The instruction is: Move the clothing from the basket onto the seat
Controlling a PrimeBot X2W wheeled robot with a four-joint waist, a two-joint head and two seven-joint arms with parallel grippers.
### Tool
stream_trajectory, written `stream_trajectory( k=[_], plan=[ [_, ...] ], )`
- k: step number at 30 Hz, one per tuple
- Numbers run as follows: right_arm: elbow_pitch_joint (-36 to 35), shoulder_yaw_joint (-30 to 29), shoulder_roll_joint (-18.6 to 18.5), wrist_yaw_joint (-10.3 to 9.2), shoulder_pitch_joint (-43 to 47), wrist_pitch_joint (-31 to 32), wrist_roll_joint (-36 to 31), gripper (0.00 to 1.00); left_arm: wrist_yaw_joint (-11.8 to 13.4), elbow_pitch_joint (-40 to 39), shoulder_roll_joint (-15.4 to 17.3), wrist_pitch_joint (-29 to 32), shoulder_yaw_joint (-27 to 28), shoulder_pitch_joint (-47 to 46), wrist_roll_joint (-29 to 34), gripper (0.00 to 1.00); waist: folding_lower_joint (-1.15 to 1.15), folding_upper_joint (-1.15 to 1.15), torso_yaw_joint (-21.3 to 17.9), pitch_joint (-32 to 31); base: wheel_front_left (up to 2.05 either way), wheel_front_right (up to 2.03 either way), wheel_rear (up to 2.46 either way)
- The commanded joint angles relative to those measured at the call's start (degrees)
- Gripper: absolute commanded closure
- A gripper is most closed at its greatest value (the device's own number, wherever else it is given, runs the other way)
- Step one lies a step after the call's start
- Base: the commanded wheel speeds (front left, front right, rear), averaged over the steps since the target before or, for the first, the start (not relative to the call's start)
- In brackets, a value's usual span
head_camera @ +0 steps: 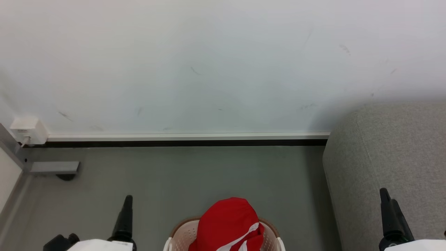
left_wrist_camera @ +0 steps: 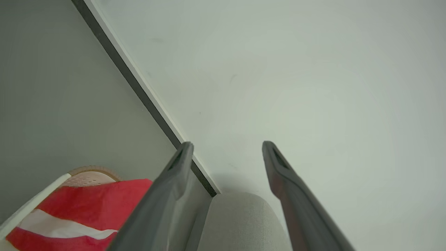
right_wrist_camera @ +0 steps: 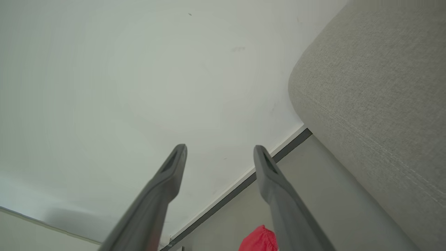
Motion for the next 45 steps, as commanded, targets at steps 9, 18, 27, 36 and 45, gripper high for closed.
stream_trajectory(
  k=[9, 18, 27, 36, 45],
  plan=[
    [-1.8, 1.6, -1.9, 0.22, 0.3, -2.3, -12.9, 0.00, 0.5, -1.3, 0.5, -2.3, 1.0, 0.1, 14.6, 0.00, 0.00, 0.00, 0.3, -0.2, 0.00, 0.00, 0.00],
    [-1.9, 2.7, -2.8, 0.23, 0.5, -3.7, -20.9, 0.00, 1.4, -2.1, 1.0, -3.8, 0.7, 0.7, 25.9, 0.00, 0.00, 0.00, 0.5, -0.3, 0.00, 0.00, 0.00],
    [-1.5, 3.7, -3.8, 0.25, 0.8, -5.4, -28.0, 0.00, 3.6, -2.7, 2.7, -5.4, 0.3, 1.8, 36.6, 0.00, 0.00, 0.00, 0.7, -0.4, 0.00, 0.00, 0.00],
    [-0.8, 4.3, -4.2, 0.26, 1.3, -6.6, -32.5, 0.00, 3.7, -3.2, 3.7, -6.6, 0.3, 2.7, 41.6, 0.00, 0.00, 0.00, 0.9, -0.5, 0.00, 0.00, 0.00],
    [0.1, 4.6, -4.5, 0.27, 1.9, -7.8, -36.4, 0.00, 3.8, -3.4, 4.5, -7.8, 0.9, 3.4, 46.1, 0.00, 0.00, 0.00, 1.1, -0.6, 0.00, 0.00, 0.00]
  ],
)
